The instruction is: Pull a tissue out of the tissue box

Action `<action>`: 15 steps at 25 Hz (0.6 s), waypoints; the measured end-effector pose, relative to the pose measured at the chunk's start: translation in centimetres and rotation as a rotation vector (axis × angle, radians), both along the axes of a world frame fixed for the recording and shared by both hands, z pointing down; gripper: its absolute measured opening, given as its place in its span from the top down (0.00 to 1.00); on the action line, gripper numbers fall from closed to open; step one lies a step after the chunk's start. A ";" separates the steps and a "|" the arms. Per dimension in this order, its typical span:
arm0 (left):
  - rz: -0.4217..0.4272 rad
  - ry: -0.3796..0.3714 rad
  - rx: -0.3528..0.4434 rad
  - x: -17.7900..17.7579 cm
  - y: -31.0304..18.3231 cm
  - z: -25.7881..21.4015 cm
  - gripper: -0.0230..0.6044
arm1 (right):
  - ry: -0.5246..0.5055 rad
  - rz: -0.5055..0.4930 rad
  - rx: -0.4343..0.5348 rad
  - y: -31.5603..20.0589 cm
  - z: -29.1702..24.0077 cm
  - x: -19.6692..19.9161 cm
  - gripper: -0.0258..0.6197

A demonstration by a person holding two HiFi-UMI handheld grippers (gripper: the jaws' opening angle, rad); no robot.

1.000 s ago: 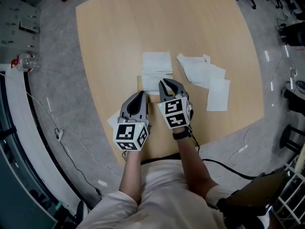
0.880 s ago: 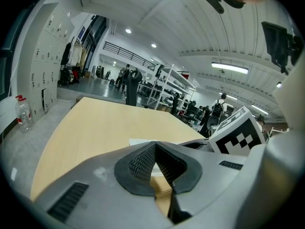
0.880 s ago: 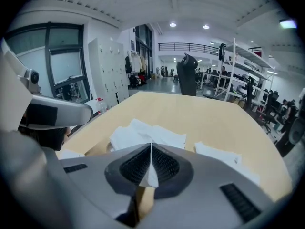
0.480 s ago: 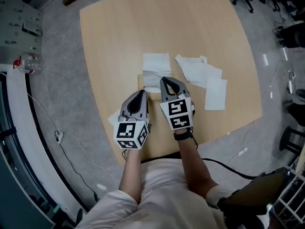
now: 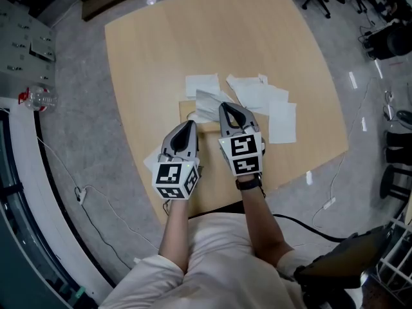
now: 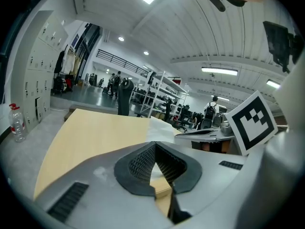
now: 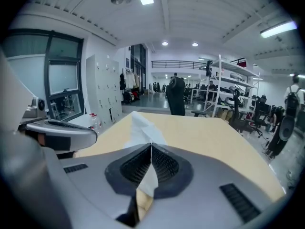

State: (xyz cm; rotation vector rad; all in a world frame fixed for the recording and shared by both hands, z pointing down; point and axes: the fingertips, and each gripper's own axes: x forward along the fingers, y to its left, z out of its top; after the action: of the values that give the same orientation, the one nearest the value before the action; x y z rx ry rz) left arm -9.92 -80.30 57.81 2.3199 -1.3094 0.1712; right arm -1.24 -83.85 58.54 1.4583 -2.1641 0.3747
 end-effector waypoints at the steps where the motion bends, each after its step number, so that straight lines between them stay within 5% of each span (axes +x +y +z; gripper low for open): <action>1: 0.010 0.001 0.005 0.4 0.1 -0.2 0.96 | 0.002 0.011 0.004 0.2 -0.2 0.5 0.95; 15: 0.063 0.001 0.115 2.2 1.2 -4.9 0.96 | -0.034 0.093 0.118 2.2 -4.8 3.4 0.95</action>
State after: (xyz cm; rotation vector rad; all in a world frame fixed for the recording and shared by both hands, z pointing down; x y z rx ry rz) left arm -7.71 -79.10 52.87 2.4593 -1.2769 0.1186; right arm 2.11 -81.64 53.72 1.6322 -2.1829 0.3101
